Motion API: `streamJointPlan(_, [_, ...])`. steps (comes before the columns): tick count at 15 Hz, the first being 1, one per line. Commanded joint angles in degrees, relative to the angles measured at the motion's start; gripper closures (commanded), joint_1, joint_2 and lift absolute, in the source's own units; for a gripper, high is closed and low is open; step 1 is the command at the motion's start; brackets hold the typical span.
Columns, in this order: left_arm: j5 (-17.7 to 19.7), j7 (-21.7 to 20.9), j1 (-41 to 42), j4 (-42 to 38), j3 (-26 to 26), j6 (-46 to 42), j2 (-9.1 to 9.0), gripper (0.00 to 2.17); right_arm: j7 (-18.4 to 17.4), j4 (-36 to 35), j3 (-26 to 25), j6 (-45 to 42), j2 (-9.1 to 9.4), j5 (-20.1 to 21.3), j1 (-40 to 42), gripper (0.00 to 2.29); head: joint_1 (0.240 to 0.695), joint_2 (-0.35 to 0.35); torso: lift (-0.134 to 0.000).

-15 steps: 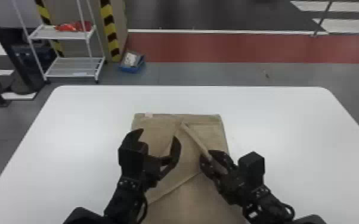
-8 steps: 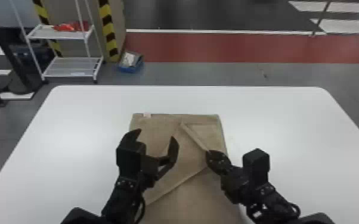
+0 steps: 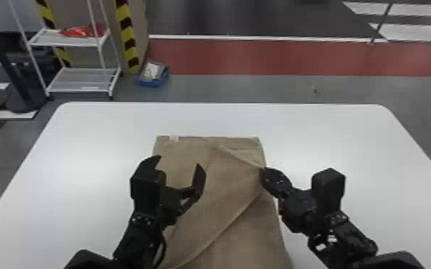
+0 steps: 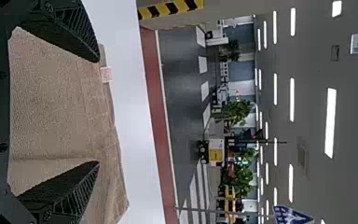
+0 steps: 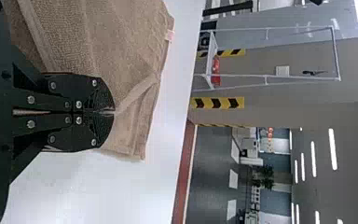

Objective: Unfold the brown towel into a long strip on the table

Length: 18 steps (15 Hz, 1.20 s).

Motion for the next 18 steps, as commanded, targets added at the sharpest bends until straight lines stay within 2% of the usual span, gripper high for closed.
streamJointPlan(1, [0.4,-0.2,0.0,0.0,1.1,0.0,0.06,0.11,1.0,-2.2,-6.6,-0.3,0.00,-0.6,1.1,1.65,0.695,-0.057,-0.117])
streamJointPlan(4, [0.8,-0.6,-0.8,0.6,2.4,0.0,0.06,0.11,2.7,-5.4,-19.9,-0.3,0.00,-3.5,2.8,1.65,0.695,-0.113,-0.117])
streamJointPlan(5, [1.1,-0.7,-1.3,1.2,2.6,0.0,0.06,0.11,2.8,-6.6,-25.2,0.6,-0.09,-5.3,3.3,1.65,0.695,-0.176,-0.117])
streamJointPlan(6, [1.1,-0.8,-1.9,1.8,2.6,0.0,0.06,0.11,3.5,-7.5,-30.1,1.3,0.00,-6.8,3.3,1.65,0.695,-0.206,-0.117])
streamJointPlan(10, [1.3,-1.3,-4.6,4.6,1.7,0.0,-0.29,0.11,3.5,-6.4,-42.4,4.9,0.09,-10.7,1.8,1.65,0.695,-0.350,-0.117])
streamJointPlan(11, [1.3,-1.2,-5.0,5.1,1.2,0.0,-0.29,0.10,3.2,-4.3,-45.2,6.0,0.00,-11.4,0.3,1.65,0.695,-0.350,-0.117])
streamJointPlan(14, [1.4,-1.3,-6.1,6.8,1.2,0.0,-0.12,0.10,3.5,0.1,-49.4,9.7,-1.14,-11.1,-3.9,1.65,0.695,-0.350,-0.117])
streamJointPlan(16, [2.6,-1.9,-7.3,9.0,1.4,0.0,-0.12,0.11,3.5,-0.3,-47.4,8.5,-0.97,-10.9,-2.9,1.65,0.695,-0.350,-0.117])
streamJointPlan(18, [6.1,-5.1,-9.1,11.5,2.0,0.2,-0.12,0.22,3.5,-0.3,-44.7,8.1,-0.26,-10.3,-2.5,1.65,0.695,-0.350,-0.117])
